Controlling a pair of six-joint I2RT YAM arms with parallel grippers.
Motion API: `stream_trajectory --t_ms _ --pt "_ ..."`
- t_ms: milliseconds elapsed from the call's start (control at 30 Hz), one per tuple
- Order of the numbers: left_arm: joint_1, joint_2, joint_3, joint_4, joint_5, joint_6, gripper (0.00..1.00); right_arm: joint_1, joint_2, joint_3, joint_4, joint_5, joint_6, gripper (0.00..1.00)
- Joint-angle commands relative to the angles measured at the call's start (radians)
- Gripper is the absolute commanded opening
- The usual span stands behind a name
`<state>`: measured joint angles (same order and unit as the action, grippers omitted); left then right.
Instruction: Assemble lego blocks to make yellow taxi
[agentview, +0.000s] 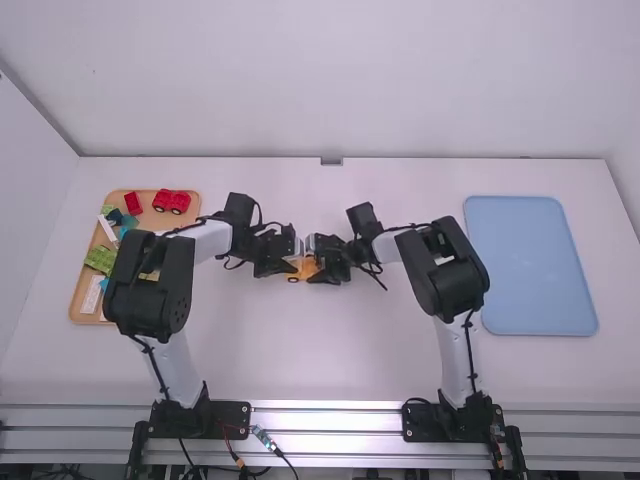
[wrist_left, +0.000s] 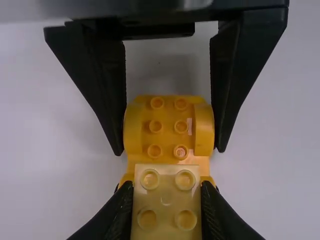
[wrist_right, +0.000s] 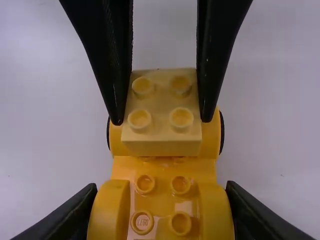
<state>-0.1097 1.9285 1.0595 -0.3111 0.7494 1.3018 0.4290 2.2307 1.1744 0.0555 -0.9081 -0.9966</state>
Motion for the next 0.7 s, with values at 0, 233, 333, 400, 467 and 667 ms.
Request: stream_trajectory --t_ms 0,233,333,400,467,667 --pt "-0.010 -0.017 -0.030 0.033 0.030 -0.011 0.02 -0.005 -0.024 0.005 -0.013 0.017 0.004 0.50" --pt "-0.010 -0.017 -0.058 0.097 0.023 -0.073 0.02 -0.005 -0.024 0.005 -0.015 0.018 0.003 0.50" --pt "-0.015 -0.017 -0.036 0.053 0.019 -0.075 0.02 -0.005 -0.024 0.005 -0.016 0.018 0.000 0.50" --pt "-0.015 -0.017 -0.025 0.033 0.021 -0.070 0.02 -0.005 -0.024 0.005 -0.016 0.019 0.001 0.49" --pt "-0.014 -0.017 -0.020 0.019 0.019 -0.045 0.02 -0.005 -0.024 0.005 -0.015 0.018 0.001 0.49" --pt "-0.014 -0.017 -0.020 0.012 0.019 -0.037 0.02 -0.005 -0.024 0.005 -0.014 0.019 0.001 0.49"
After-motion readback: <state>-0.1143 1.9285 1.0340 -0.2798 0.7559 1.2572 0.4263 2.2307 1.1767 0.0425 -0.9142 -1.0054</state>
